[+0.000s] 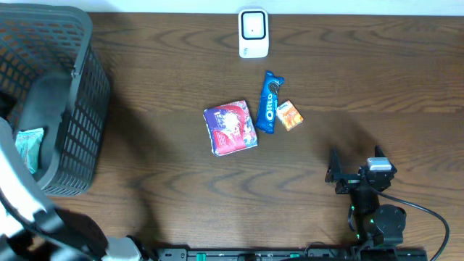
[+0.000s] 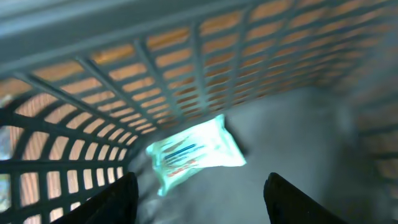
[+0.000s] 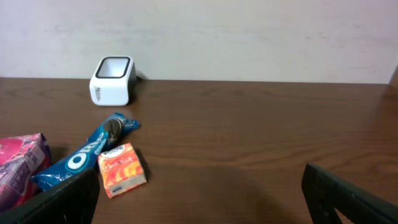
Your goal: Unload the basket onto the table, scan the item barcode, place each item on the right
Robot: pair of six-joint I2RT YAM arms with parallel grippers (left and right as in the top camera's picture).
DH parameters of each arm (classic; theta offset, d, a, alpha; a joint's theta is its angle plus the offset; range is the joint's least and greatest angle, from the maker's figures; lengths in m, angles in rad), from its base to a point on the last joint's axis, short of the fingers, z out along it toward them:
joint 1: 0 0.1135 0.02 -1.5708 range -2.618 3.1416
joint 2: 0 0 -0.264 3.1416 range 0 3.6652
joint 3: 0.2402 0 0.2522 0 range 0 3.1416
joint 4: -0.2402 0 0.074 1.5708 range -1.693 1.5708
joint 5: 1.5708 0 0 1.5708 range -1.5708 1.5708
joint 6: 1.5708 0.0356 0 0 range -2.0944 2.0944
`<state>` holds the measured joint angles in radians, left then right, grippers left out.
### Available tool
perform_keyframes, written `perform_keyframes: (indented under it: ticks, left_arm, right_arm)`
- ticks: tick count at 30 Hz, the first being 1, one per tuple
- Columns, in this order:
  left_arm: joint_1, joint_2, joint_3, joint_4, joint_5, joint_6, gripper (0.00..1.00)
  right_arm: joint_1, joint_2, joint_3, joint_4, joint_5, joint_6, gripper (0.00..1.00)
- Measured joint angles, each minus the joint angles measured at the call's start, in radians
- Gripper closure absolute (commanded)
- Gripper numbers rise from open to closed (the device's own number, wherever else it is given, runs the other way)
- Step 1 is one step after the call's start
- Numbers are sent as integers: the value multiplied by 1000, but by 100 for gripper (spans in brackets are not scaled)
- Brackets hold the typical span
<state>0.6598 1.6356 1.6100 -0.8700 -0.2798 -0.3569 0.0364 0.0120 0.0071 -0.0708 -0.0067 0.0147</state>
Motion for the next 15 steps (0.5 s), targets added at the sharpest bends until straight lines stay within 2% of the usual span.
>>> perform_keyframes:
  ticks: [13, 15]
  left_arm:
    - [12, 322, 0, 35, 61, 18, 35]
    - [12, 365, 0, 39, 64, 19, 31]
  right_arm:
    - [0, 0, 0, 0, 0, 0, 1]
    - [0, 0, 0, 0, 0, 0, 1]
